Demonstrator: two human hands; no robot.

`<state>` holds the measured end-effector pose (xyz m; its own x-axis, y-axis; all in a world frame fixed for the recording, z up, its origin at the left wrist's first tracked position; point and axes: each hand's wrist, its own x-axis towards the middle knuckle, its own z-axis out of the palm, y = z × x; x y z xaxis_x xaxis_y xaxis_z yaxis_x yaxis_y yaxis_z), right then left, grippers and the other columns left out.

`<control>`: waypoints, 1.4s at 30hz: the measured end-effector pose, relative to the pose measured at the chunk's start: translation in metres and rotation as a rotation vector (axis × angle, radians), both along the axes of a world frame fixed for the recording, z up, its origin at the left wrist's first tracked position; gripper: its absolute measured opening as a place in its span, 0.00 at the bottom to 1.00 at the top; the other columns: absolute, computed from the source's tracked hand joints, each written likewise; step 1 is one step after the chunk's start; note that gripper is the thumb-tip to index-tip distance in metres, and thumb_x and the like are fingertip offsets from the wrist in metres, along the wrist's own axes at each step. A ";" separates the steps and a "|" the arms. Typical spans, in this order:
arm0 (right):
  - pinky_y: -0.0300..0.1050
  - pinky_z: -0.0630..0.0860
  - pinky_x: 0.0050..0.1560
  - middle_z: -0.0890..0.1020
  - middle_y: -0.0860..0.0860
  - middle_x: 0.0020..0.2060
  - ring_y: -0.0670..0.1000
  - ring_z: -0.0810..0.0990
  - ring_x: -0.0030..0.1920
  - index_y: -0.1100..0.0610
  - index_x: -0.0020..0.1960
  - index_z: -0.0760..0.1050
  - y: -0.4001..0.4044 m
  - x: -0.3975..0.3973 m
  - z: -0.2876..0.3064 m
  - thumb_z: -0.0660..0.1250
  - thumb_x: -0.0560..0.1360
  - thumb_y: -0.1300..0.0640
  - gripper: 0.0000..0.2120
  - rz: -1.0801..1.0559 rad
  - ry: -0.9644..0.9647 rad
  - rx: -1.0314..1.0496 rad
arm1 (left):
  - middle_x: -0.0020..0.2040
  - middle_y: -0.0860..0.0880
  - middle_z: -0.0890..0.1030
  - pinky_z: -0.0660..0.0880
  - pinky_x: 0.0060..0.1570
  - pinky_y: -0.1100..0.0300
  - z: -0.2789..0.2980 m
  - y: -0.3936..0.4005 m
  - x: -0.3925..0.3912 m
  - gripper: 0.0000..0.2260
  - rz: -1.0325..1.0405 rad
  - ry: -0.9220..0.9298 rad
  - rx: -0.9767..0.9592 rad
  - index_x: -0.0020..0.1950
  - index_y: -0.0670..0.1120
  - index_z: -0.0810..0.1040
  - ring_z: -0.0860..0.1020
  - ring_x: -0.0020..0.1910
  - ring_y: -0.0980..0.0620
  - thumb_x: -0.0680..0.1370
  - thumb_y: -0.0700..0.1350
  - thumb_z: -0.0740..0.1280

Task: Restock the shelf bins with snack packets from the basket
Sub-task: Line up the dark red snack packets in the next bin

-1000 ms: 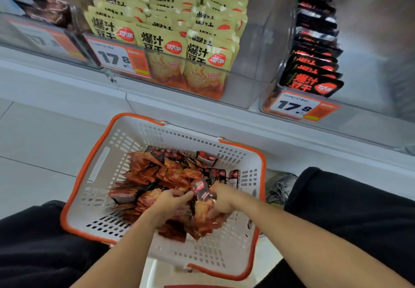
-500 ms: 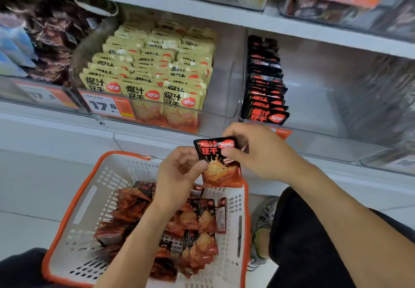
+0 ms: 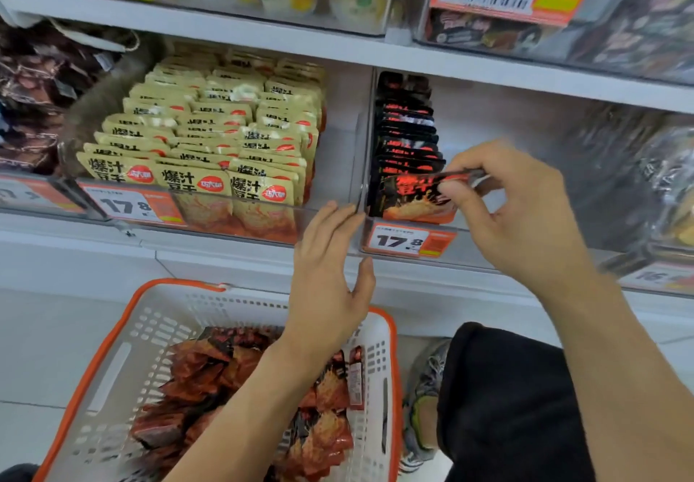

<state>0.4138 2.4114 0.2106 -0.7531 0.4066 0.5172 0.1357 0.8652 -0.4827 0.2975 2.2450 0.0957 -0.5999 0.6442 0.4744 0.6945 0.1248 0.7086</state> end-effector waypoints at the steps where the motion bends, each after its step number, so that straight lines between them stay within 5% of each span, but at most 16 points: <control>1: 0.43 0.77 0.47 0.79 0.45 0.44 0.46 0.78 0.43 0.58 0.52 0.79 0.001 -0.003 -0.005 0.70 0.77 0.63 0.04 -0.002 -0.023 0.006 | 0.72 0.49 0.70 0.59 0.75 0.53 -0.004 0.002 -0.001 0.21 0.004 0.025 -0.010 0.72 0.42 0.72 0.61 0.77 0.51 0.78 0.40 0.66; 6: 0.53 0.79 0.44 0.79 0.48 0.43 0.48 0.77 0.41 0.55 0.49 0.79 0.012 -0.009 -0.021 0.72 0.75 0.60 0.04 -0.058 -0.117 0.024 | 0.70 0.47 0.72 0.60 0.75 0.53 -0.006 0.005 -0.003 0.20 0.018 0.040 0.012 0.69 0.41 0.73 0.64 0.75 0.49 0.77 0.35 0.65; 16: 0.48 0.78 0.46 0.78 0.46 0.39 0.47 0.77 0.36 0.50 0.44 0.84 0.013 -0.010 -0.030 0.75 0.73 0.53 0.02 -0.160 -0.286 -0.019 | 0.71 0.48 0.70 0.60 0.75 0.52 -0.007 0.004 0.001 0.18 -0.002 0.002 0.017 0.65 0.42 0.75 0.61 0.77 0.50 0.76 0.32 0.66; 26: 0.40 0.76 0.42 0.78 0.38 0.31 0.40 0.79 0.34 0.52 0.43 0.79 0.005 -0.009 -0.031 0.75 0.73 0.52 0.06 -0.256 -0.173 -0.137 | 0.73 0.48 0.70 0.60 0.75 0.51 -0.009 0.004 0.002 0.17 -0.013 0.003 0.034 0.63 0.42 0.76 0.60 0.78 0.50 0.75 0.31 0.66; 29: 0.46 0.79 0.42 0.79 0.40 0.32 0.42 0.79 0.34 0.52 0.41 0.78 0.005 -0.006 -0.030 0.76 0.73 0.51 0.08 -0.269 -0.199 -0.115 | 0.73 0.49 0.69 0.58 0.74 0.55 -0.007 0.002 0.003 0.16 -0.001 0.059 -0.004 0.63 0.44 0.76 0.58 0.79 0.51 0.76 0.35 0.65; 31: 0.48 0.80 0.43 0.81 0.45 0.37 0.45 0.79 0.36 0.53 0.43 0.80 -0.003 -0.004 -0.028 0.75 0.73 0.52 0.07 -0.277 -0.110 -0.035 | 0.72 0.49 0.71 0.56 0.73 0.58 -0.004 -0.001 0.003 0.14 0.048 0.103 0.002 0.61 0.44 0.77 0.60 0.78 0.52 0.76 0.36 0.64; 34: 0.36 0.73 0.39 0.78 0.47 0.40 0.45 0.75 0.35 0.55 0.43 0.78 -0.034 -0.007 -0.033 0.73 0.75 0.58 0.04 -0.186 0.142 0.034 | 0.64 0.45 0.76 0.59 0.70 0.59 -0.021 -0.019 0.000 0.09 0.159 0.114 0.080 0.54 0.41 0.78 0.68 0.72 0.46 0.75 0.35 0.64; 37: 0.42 0.76 0.39 0.79 0.45 0.39 0.45 0.76 0.36 0.53 0.44 0.77 -0.063 -0.019 -0.076 0.71 0.75 0.57 0.03 0.041 -0.176 -0.156 | 0.57 0.46 0.77 0.66 0.66 0.54 -0.084 -0.055 -0.009 0.06 0.248 0.079 -0.109 0.51 0.42 0.78 0.71 0.64 0.44 0.75 0.35 0.65; 39: 0.50 0.79 0.45 0.82 0.45 0.42 0.47 0.79 0.41 0.51 0.47 0.78 -0.074 -0.027 -0.128 0.68 0.76 0.53 0.02 0.132 -0.609 -0.221 | 0.54 0.47 0.77 0.72 0.60 0.46 -0.134 -0.083 -0.011 0.07 0.318 -0.100 -0.361 0.52 0.43 0.78 0.71 0.59 0.46 0.76 0.35 0.65; 42: 0.53 0.79 0.51 0.83 0.49 0.48 0.51 0.80 0.48 0.52 0.51 0.78 -0.092 -0.026 -0.211 0.66 0.77 0.54 0.05 0.183 -0.945 -0.271 | 0.56 0.47 0.78 0.73 0.58 0.49 -0.196 -0.117 -0.002 0.10 0.259 -0.350 -0.767 0.58 0.44 0.78 0.73 0.59 0.45 0.77 0.39 0.64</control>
